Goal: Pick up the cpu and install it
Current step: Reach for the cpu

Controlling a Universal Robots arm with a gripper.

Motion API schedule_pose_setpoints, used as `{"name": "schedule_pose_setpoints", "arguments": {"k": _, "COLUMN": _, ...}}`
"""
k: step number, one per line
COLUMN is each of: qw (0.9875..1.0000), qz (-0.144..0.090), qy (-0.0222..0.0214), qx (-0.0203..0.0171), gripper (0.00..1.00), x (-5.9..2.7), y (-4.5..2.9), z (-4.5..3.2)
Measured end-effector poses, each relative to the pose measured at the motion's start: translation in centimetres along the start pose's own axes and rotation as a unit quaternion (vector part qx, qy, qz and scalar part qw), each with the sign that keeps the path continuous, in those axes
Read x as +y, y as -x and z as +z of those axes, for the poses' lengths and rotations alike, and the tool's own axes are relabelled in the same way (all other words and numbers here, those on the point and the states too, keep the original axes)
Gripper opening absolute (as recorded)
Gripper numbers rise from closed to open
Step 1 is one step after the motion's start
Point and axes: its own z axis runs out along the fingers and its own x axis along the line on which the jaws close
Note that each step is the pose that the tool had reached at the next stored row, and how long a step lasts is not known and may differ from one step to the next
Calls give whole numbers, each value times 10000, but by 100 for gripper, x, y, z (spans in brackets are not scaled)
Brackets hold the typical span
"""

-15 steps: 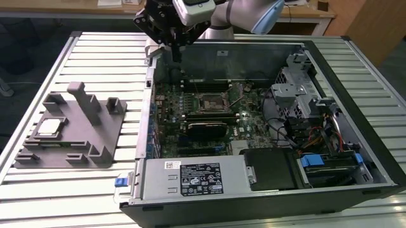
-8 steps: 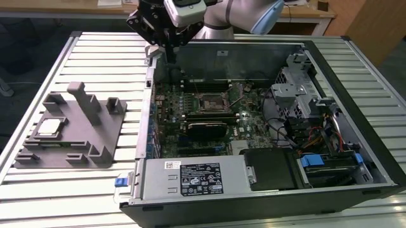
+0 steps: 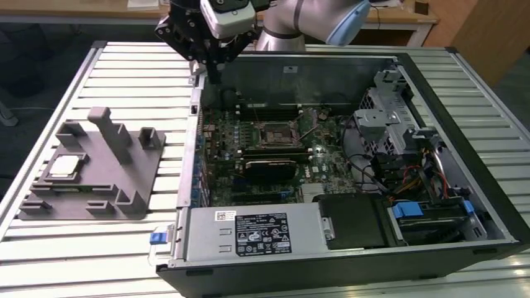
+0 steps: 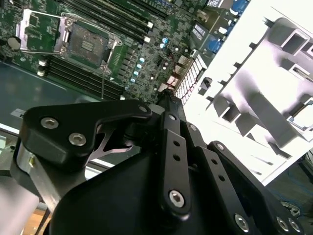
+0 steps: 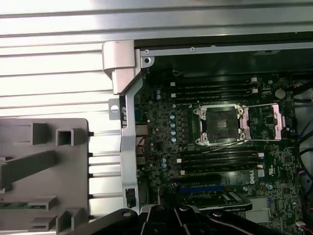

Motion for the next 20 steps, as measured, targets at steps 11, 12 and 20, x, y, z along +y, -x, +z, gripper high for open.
{"name": "schedule_pose_setpoints", "arguments": {"k": 11, "qw": 10000, "qz": 0, "qy": 0, "qx": 0, "gripper": 11, "x": -15, "y": -183, "z": 36}}
{"name": "schedule_pose_setpoints", "arguments": {"k": 12, "qw": 10000, "qz": 0, "qy": 0, "qx": 0, "gripper": 11, "x": -17, "y": -202, "z": 39}}
{"name": "schedule_pose_setpoints", "arguments": {"k": 20, "qw": 10000, "qz": 0, "qy": 0, "qx": 0, "gripper": 11, "x": -24, "y": -351, "z": 60}}
